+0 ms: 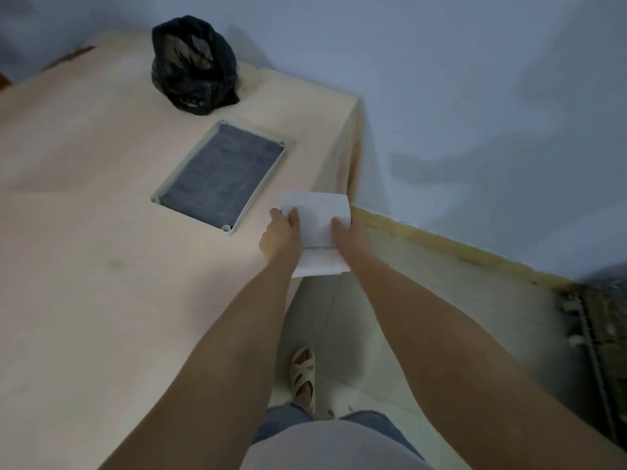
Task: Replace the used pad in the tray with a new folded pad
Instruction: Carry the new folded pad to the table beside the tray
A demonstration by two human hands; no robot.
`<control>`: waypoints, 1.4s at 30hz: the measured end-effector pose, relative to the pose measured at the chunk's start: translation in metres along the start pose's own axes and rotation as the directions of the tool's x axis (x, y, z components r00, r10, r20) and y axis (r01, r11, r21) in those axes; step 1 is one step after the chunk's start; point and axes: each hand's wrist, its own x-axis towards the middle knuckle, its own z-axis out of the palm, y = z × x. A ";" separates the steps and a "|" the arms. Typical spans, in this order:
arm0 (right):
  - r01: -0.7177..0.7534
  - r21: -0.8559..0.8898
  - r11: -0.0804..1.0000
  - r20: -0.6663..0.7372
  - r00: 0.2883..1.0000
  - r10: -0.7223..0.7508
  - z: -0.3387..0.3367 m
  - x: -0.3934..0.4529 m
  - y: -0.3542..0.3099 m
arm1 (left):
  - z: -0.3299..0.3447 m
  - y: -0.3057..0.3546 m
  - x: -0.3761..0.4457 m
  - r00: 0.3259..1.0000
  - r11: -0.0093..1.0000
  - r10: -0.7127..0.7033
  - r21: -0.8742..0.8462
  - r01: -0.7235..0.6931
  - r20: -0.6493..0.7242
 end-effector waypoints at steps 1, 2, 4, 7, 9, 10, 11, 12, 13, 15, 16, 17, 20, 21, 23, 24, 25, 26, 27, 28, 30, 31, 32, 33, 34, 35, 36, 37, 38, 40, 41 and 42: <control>-0.006 -0.006 1.000 0.005 1.000 0.006 0.002 0.010 -0.009 | -0.001 0.004 0.012 1.000 1.000 -0.006 -0.005 0.006 -0.007; -0.007 -0.005 1.000 0.011 1.000 0.007 0.005 0.019 -0.018 | -0.002 0.007 0.025 1.000 1.000 -0.006 -0.018 0.005 -0.021; 0.010 -0.012 1.000 0.017 1.000 -0.009 0.011 0.036 -0.036 | -0.005 0.011 0.048 0.998 0.997 0.012 -0.080 -0.017 -0.067; 0.054 -0.062 0.997 0.047 0.998 -0.052 0.024 0.053 -0.059 | -0.015 0.008 0.075 0.996 0.990 0.016 -0.138 -0.028 -0.088; 0.080 -0.105 0.991 0.071 0.995 -0.073 0.034 0.061 -0.070 | -0.020 0.004 0.087 0.995 0.989 -0.047 -0.142 0.035 -0.087; 0.090 -0.114 0.989 0.085 0.993 -0.081 0.040 0.064 -0.076 | -0.023 0.003 0.093 0.992 0.988 -0.078 -0.142 0.063 -0.099; 0.100 -0.118 0.988 0.102 0.991 -0.088 0.046 0.067 -0.081 | -0.026 0.001 0.098 0.989 0.986 -0.098 -0.144 0.081 -0.115; 0.113 -0.125 0.986 0.122 0.988 -0.098 0.052 0.070 -0.087 | -0.029 -0.001 0.103 0.985 0.985 -0.112 -0.149 0.092 -0.132; 0.132 -0.137 0.982 0.146 0.983 -0.111 0.058 0.074 -0.091 | -0.032 -0.004 0.108 0.981 0.982 -0.124 -0.158 0.100 -0.152; 0.169 -0.155 0.973 0.207 0.969 -0.135 0.071 0.080 -0.100 | -0.039 -0.013 0.115 0.968 0.975 -0.158 -0.188 0.121 -0.196; 0.183 -0.145 0.972 0.239 0.960 -0.145 0.079 0.082 -0.106 | -0.043 -0.018 0.118 0.959 0.970 -0.177 -0.204 0.132 -0.223; 0.195 -0.123 0.973 0.271 0.950 -0.156 0.087 0.084 -0.111 | -0.047 -0.023 0.121 0.948 0.966 -0.195 -0.218 0.141 -0.251; 0.202 -0.083 0.976 0.366 0.917 -0.159 0.116 0.091 -0.127 | -0.059 -0.039 0.128 0.907 0.947 -0.269 -0.261 0.188 -0.323; 0.208 -0.088 0.974 0.395 0.905 -0.158 0.127 0.093 -0.132 | -0.063 -0.044 0.131 0.889 0.936 -0.305 -0.277 0.215 -0.341; 0.229 -0.091 0.969 0.453 0.876 -0.165 0.147 0.096 -0.141 | -0.073 -0.054 0.137 0.841 0.906 -0.395 -0.310 0.289 -0.369; 0.238 -0.078 0.968 0.489 0.855 -0.171 0.157 0.097 -0.145 | -0.079 -0.059 0.140 0.811 0.889 -0.437 -0.325 0.324 -0.388; 0.243 -0.068 0.968 0.531 0.830 -0.171 0.165 0.097 -0.148 | -0.085 -0.064 0.141 0.779 0.873 -0.473 -0.337 0.352 -0.413; 0.249 -0.069 0.966 0.575 0.801 -0.166 0.173 0.098 -0.151 | -0.090 -0.069 0.142 0.748 0.862 -0.498 -0.346 0.371 -0.439; 0.263 -0.077 0.962 0.616 0.771 -0.161 0.180 0.099 -0.154 | -0.094 -0.073 0.143 0.720 0.853 -0.517 -0.352 0.386 -0.463; 0.281 -0.089 0.956 0.654 0.740 -0.157 0.186 0.100 -0.157 | -0.097 -0.076 0.143 0.694 0.843 -0.536 -0.357 0.403 -0.481; 0.308 -0.104 0.946 0.717 0.682 -0.143 0.196 0.103 -0.163 | -0.102 -0.081 0.144 0.646 0.813 -0.581 -0.377 0.443 -0.495; 0.315 -0.106 0.943 0.746 0.652 -0.134 0.200 0.104 -0.165 | -0.103 -0.083 0.143 0.621 0.792 -0.611 -0.399 0.463 -0.491; 0.324 -0.109 0.940 0.773 0.622 -0.124 0.204 0.104 -0.167 | -0.105 -0.086 0.141 0.589 0.761 -0.648 -0.439 0.478 -0.482; 0.339 -0.112 0.934 0.796 0.593 -0.119 0.208 0.104 -0.169 | -0.105 -0.088 0.138 0.549 0.723 -0.690 -0.494 0.483 -0.472; 0.361 -0.111 0.926 0.821 0.558 -0.119 0.211 0.104 -0.170 | -0.106 -0.092 0.134 0.505 0.683 -0.728 -0.552 0.479 -0.464; 0.385 -0.108 0.917 0.848 0.516 -0.117 0.215 0.102 -0.172 | -0.106 -0.097 0.129 0.462 0.651 -0.757 -0.594 0.473 -0.462; 0.409 -0.104 0.907 0.876 0.470 -0.111 0.219 0.100 -0.173 | -0.106 -0.101 0.123 0.426 0.628 -0.777 -0.618 0.472 -0.464; 0.431 -0.106 0.896 0.901 0.424 -0.097 0.223 0.097 -0.174 | -0.107 -0.106 0.116 0.396 0.611 -0.791 -0.632 0.477 -0.466; 0.451 -0.112 0.886 0.921 0.383 -0.078 0.228 0.093 -0.174 | -0.107 -0.111 0.108 0.373 0.595 -0.804 -0.640 0.486 -0.464; 0.484 -0.118 0.867 0.943 0.329 -0.056 0.236 0.083 -0.171 | -0.110 -0.121 0.093 0.355 0.561 -0.828 -0.652 0.510 -0.435; 0.498 -0.113 0.860 0.948 0.313 -0.056 0.240 0.078 -0.169 | -0.112 -0.127 0.087 0.361 0.547 -0.837 -0.659 0.516 -0.412; 0.509 -0.105 0.854 0.953 0.298 -0.060 0.245 0.072 -0.166 | -0.114 -0.134 0.080 0.374 0.538 -0.842 -0.665 0.519 -0.389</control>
